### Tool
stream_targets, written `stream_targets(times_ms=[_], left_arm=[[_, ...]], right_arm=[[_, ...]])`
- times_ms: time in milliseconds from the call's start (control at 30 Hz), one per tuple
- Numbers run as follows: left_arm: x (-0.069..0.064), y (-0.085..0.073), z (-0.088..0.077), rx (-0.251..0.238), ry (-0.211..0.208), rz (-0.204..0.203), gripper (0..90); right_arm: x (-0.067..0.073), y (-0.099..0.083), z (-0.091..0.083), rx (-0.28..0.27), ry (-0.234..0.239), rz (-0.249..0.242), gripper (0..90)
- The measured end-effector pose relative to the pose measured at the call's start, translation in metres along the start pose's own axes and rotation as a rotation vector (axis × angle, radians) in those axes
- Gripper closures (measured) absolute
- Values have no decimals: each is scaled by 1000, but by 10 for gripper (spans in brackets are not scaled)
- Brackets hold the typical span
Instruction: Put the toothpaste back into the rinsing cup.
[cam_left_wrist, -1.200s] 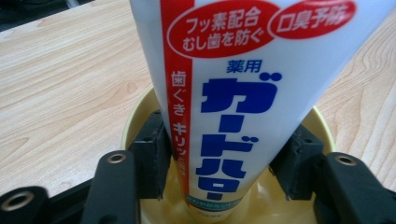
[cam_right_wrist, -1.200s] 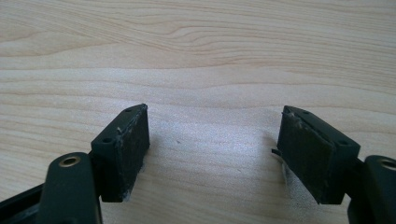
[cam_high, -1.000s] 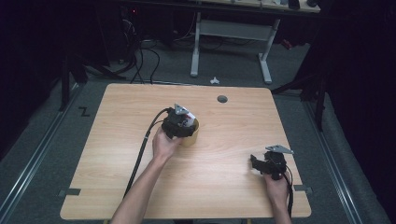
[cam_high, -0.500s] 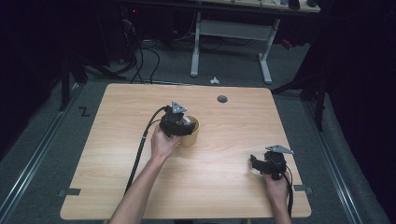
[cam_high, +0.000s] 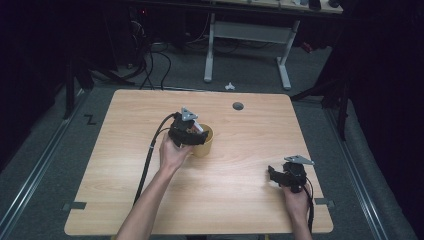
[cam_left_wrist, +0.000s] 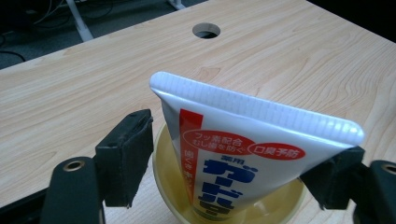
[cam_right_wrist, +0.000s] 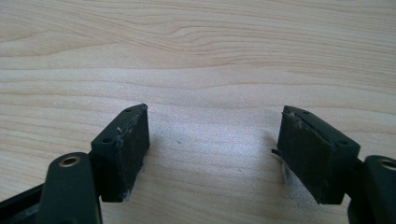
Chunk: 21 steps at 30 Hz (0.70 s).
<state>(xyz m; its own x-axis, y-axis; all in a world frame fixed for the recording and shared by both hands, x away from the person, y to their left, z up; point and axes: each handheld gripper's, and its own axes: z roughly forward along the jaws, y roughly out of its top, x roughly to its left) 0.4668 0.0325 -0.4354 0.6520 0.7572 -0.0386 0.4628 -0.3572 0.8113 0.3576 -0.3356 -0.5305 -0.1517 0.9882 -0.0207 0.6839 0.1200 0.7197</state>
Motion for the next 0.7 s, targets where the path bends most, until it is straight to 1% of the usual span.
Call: stream_targets(times_ms=[67, 233, 400, 533, 700], left_arm=[[0, 1, -3, -11, 0, 0, 241], [0, 2, -6, -15, -3, -1, 227], [-1, 2, -11, -26, -11, 3, 196], [-1, 2, -13, -23, -2, 8, 165], [0, 1, -16, -24, -16, 4, 153]], right_arm=[[0, 0, 0, 0, 0, 0, 254], [0, 0, 0, 0, 0, 0, 254], [0, 0, 0, 0, 1, 0, 254], [0, 0, 0, 0, 1, 0, 254], [0, 0, 0, 0, 1, 0, 254]])
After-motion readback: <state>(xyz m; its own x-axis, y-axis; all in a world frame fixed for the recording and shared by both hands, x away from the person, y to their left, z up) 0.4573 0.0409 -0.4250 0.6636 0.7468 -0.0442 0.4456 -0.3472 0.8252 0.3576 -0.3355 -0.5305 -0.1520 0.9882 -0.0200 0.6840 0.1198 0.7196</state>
